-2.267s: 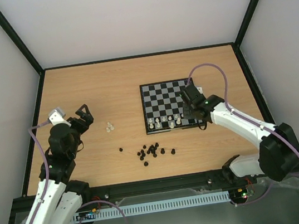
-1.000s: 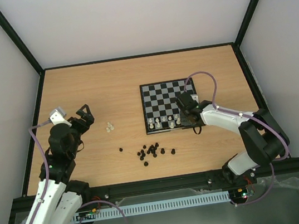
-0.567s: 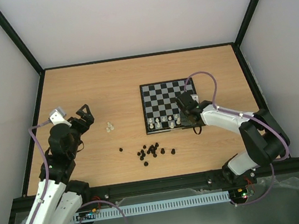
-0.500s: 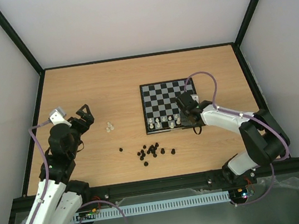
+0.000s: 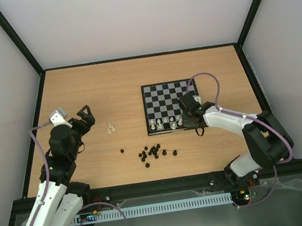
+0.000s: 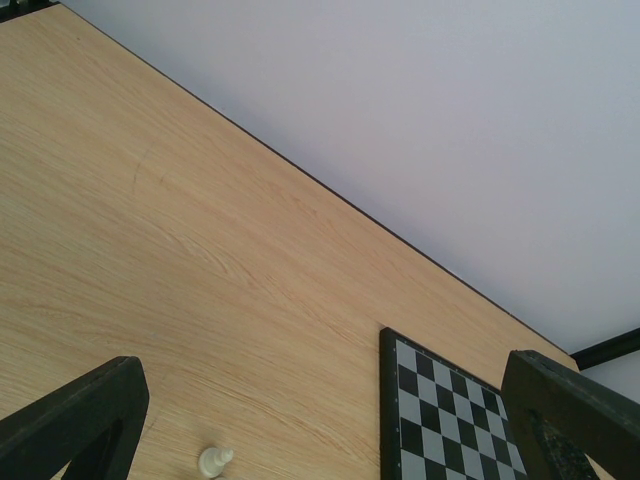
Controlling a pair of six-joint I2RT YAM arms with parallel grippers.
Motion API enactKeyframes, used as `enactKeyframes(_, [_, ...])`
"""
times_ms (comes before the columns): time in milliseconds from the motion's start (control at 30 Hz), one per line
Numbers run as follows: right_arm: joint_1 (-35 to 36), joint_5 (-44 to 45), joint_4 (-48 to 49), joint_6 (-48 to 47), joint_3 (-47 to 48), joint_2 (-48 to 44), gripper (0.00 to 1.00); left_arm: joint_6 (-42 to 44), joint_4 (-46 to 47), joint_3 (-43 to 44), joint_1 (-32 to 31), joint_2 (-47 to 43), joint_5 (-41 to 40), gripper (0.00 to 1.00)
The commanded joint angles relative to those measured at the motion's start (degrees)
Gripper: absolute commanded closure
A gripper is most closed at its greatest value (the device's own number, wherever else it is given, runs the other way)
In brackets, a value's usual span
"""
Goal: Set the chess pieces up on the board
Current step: Place the chess piece on the chessboard.
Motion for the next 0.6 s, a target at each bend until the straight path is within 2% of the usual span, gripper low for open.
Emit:
enactKeyframes(0, [-0.29,0.69,-5.06,0.88,-1.54,-0.25,0.9,0.52,1.21,-0.55,0.21,-0.19,0.19,0.01])
enactKeyframes(433, [-0.29,0.91,-5.47,0.89,-1.03,-0.74,0.78,0.52,1.23,-0.65,0.22,-0.12,0.24,0.0])
enactKeyframes(567, [-0.29,1.7,-5.87,0.84,-0.33,-2.62,0.68,0.53,1.3,-0.72,0.24,-0.17,0.24,0.0])
